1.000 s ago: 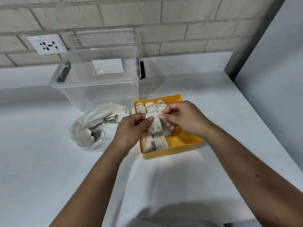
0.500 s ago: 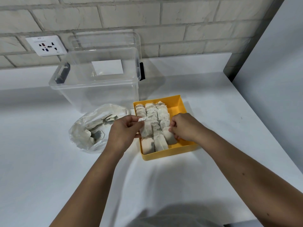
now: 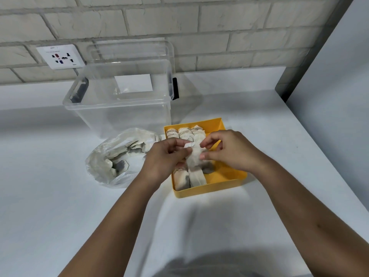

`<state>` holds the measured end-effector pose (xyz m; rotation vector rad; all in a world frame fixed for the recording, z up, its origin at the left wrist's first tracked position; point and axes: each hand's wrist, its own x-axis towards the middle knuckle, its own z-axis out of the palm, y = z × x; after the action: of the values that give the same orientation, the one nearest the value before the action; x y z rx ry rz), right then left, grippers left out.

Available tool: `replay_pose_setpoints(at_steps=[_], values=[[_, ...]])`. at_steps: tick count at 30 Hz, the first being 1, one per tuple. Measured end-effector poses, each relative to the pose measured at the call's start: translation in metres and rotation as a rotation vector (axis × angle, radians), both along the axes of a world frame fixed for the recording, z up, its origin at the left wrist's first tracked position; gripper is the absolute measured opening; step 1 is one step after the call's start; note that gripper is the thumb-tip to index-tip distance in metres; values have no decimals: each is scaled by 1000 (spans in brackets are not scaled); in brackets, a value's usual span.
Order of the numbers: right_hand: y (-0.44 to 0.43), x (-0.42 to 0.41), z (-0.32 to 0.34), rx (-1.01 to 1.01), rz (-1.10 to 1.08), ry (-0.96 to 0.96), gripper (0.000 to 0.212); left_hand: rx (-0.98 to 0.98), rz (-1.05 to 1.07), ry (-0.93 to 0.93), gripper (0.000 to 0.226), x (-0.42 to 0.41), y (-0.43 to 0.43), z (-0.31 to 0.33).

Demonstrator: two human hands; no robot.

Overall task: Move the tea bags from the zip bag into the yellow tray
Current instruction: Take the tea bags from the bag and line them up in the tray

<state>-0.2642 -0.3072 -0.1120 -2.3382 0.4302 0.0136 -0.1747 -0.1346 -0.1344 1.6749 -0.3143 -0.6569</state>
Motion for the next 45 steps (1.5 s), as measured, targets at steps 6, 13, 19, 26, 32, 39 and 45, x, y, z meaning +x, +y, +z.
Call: replay_pose_setpoints(at_steps=[6,13,19,26,32,39,45], values=[[-7,-5,3,-166,-53,33,17,178,-135,-229,9,-4,-29,-5],[0,-3,-25,-291,-86,252,30,842,-276,-822,28,-5,-44,-22],[7,7,-40,-363,-119,301,32,952,-260,-902,34,-4,-50,-39],[3,10,-47,-326,-127,278,35,945,-249,-920,35,-5,-46,-42],[9,-4,-20,-390,-172,114,31,615,-93,-845,18,-6,-12,-12],[58,33,-1,63,-51,-209,8,521,342,-1162,5,54,93,-2],[115,96,-21,246,203,-202,16,913,-5,-925,29,101,148,-20]])
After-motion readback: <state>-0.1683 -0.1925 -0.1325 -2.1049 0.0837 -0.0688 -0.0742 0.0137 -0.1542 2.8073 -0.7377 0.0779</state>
